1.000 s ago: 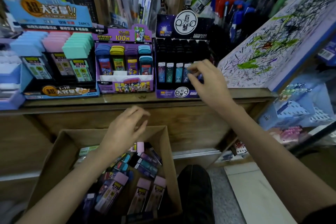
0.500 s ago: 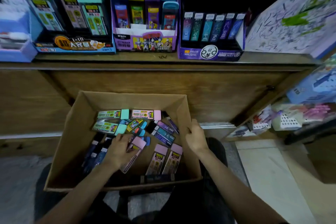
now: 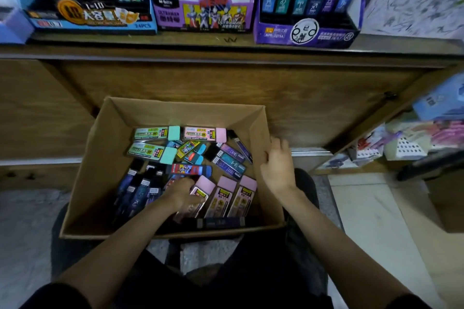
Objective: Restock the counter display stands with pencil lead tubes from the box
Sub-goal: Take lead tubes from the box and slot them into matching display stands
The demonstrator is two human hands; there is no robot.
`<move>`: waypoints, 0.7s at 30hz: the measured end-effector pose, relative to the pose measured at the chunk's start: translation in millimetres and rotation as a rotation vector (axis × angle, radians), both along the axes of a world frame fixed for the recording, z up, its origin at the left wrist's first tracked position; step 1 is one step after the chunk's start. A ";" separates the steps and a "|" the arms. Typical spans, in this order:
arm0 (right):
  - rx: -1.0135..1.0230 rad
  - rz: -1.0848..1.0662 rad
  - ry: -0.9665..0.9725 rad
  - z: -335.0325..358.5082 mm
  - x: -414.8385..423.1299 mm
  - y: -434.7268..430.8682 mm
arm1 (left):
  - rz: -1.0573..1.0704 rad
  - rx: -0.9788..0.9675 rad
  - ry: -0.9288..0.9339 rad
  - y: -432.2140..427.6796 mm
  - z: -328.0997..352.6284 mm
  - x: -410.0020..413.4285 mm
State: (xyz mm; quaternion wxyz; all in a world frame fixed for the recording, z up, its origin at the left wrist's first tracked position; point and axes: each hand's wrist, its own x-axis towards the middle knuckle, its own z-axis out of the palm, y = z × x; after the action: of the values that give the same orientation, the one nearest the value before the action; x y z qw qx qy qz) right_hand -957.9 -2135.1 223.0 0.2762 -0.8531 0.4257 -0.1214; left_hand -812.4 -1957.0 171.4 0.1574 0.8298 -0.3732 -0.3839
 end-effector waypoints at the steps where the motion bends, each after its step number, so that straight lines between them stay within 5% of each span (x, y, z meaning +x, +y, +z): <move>1: -0.143 0.046 -0.005 3.0 0.7 3.7 | -0.016 0.004 0.015 0.5 0.3 0.8; 4: -0.349 0.208 -0.096 5.7 6.0 19.4 | -0.021 -0.009 0.059 6.0 -1.7 2.6; 9: 0.228 0.378 0.139 -13.0 30.9 34.4 | 0.298 -0.234 0.209 16.8 6.4 22.2; 16: 0.277 0.411 0.407 -47.3 38.3 48.4 | 0.498 -0.369 0.292 29.9 11.1 36.0; 21: 0.278 0.375 0.381 -46.4 37.8 43.0 | 0.543 -0.356 0.352 31.1 17.1 34.6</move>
State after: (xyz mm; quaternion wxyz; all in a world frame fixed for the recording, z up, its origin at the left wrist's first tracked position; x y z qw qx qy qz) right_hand -920.1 -2092.0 176.6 0.3232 -0.8782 0.3175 0.1532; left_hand -777.9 -1925.9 188.4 0.4572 0.7796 -0.1674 -0.3940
